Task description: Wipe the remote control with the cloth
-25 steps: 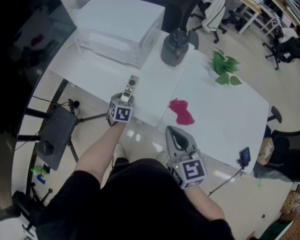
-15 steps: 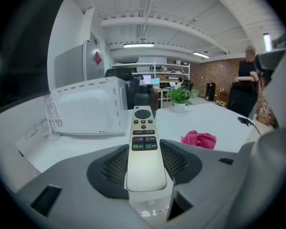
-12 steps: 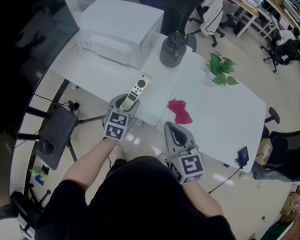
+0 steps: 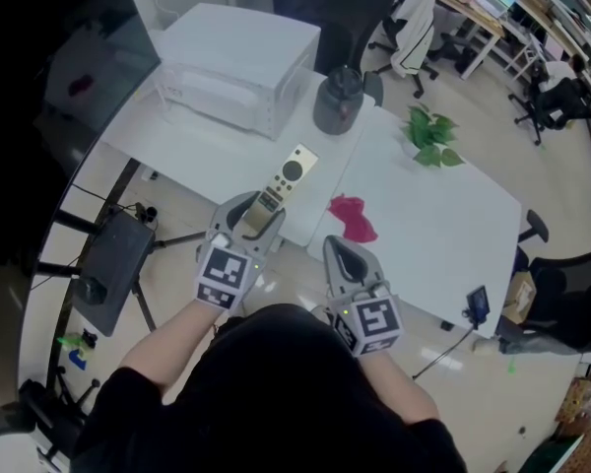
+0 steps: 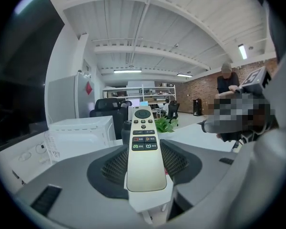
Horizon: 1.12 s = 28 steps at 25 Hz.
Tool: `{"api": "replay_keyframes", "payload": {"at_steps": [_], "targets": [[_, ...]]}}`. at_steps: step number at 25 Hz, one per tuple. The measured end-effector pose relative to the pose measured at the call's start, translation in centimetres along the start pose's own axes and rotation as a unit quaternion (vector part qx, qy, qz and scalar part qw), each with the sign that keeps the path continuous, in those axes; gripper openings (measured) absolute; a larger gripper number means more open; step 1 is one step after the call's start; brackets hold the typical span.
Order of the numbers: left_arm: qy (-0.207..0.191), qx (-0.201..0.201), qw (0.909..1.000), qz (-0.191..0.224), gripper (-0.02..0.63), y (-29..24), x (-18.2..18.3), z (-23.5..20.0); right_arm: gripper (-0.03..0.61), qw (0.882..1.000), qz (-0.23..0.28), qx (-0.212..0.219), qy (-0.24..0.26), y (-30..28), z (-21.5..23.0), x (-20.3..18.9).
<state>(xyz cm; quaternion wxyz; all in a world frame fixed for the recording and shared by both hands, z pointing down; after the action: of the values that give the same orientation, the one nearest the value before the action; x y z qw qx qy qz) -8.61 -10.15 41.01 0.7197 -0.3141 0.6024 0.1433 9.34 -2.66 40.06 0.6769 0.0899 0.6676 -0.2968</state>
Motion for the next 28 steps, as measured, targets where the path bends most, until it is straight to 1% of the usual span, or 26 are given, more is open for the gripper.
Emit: {"api": "replay_keyframes", "payload": {"at_steps": [5, 10, 14, 17, 19, 22, 24, 26, 28], "targets": [[-0.006, -0.002, 1.0, 0.001, 0.209, 0.4, 0.0, 0.1, 0.0, 1.0, 0.006, 0.003, 0.008, 0.0, -0.5, 0.0], [-0.015, -0.007, 0.9999, 0.003, 0.209, 0.4, -0.1, 0.1, 0.0, 1.0, 0.013, -0.008, 0.01, 0.2, 0.0, -0.3], [-0.015, -0.005, 0.9999, 0.003, 0.209, 0.6, 0.2, 0.2, 0.0, 0.999, 0.005, -0.035, 0.006, 0.3, 1.5, -0.9], [-0.021, -0.011, 0.9997, 0.005, 0.209, 0.4, 0.2, 0.3, 0.015, 0.998, -0.004, -0.063, 0.012, 0.0, 3.4, -1.9], [-0.019, -0.009, 0.9998, 0.003, 0.209, 0.5, 0.5, 0.5, 0.015, 0.996, -0.014, -0.084, 0.016, -0.3, 4.6, -2.5], [-0.026, -0.011, 0.9996, 0.005, 0.209, 0.6, 0.6, 0.6, 0.015, 0.993, -0.027, -0.112, 0.013, -0.9, 6.1, -3.6], [-0.029, -0.011, 0.9995, 0.006, 0.209, 0.7, 0.7, 0.7, 0.03, 0.992, -0.034, -0.122, 0.012, -1.3, 7.1, -4.4], [-0.029, -0.009, 0.9995, 0.005, 0.209, 0.9, 0.8, 0.7, 0.063, 0.991, -0.043, -0.129, 0.011, -1.8, 7.8, -5.1], [-0.03, -0.009, 0.9995, 0.005, 0.209, 1.1, 0.9, 0.7, 0.073, 0.99, -0.052, -0.134, 0.011, -2.3, 8.5, -5.9]]}}
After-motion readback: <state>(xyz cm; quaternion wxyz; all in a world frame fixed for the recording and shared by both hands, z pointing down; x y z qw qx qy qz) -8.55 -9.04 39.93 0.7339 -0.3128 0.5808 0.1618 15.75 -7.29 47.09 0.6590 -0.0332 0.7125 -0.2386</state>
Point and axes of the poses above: the fingertips, and each gripper's own axes: y backward along the fingers, z to its right, x out of its top, the point moved 8 cm from there along y, backward along the fingers
